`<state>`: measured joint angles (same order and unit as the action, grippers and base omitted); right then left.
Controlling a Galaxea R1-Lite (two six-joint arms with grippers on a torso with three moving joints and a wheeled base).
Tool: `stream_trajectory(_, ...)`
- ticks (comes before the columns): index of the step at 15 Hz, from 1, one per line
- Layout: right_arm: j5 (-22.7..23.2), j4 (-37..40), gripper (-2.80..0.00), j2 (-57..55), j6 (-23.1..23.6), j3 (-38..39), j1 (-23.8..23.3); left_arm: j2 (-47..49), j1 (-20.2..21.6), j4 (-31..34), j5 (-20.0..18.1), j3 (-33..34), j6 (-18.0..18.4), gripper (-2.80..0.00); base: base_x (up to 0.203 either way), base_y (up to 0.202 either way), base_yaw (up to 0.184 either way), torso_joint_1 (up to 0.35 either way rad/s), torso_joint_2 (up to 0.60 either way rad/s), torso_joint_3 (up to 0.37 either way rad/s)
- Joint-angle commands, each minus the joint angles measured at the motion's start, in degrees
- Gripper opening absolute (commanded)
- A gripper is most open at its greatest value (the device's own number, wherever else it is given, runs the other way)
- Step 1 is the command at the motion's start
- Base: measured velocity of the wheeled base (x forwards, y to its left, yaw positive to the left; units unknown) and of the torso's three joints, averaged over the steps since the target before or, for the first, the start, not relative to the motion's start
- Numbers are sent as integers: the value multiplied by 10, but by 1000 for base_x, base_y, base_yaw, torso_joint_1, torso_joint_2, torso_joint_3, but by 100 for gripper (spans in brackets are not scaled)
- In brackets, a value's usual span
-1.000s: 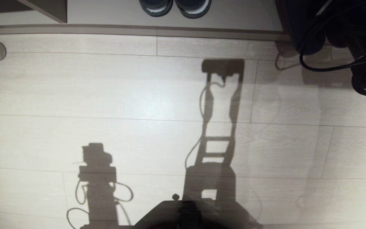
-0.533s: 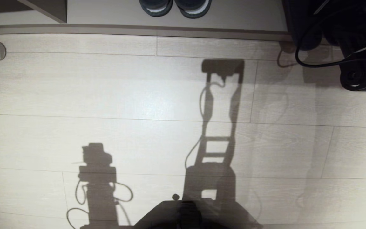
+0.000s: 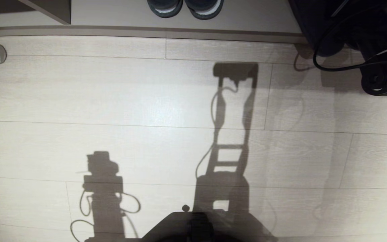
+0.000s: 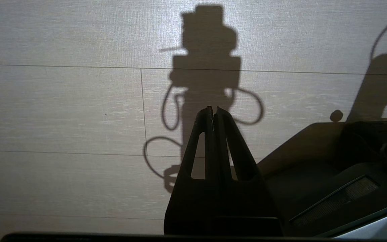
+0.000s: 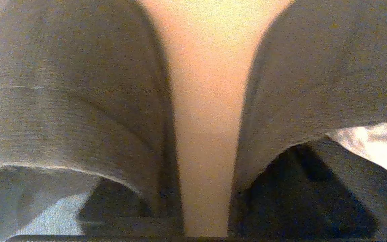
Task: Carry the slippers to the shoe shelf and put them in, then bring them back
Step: Place the slippers into the shoe cabinet
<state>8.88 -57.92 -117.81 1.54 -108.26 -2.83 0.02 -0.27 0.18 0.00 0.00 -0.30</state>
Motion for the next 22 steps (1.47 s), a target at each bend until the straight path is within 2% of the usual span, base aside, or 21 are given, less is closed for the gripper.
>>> stream_trajectory(1,1,0,0,13,0,1,0,0,0,0,0,1,0,-280,0,0,0,0,0,0)
stream_trajectory(8,2,37,0,65,0,42,0,0,0,0,0,1,0,-280,0,0,0,0,0,0)
stream_trajectory(18,8,38,0,185,19,260,6,0,0,0,0,0,0,-280,0,0,0,0,0,0)
stream_trajectory(22,16,43,0,199,37,292,43,-1,0,0,0,1,0,-280,0,0,0,0,0,0)
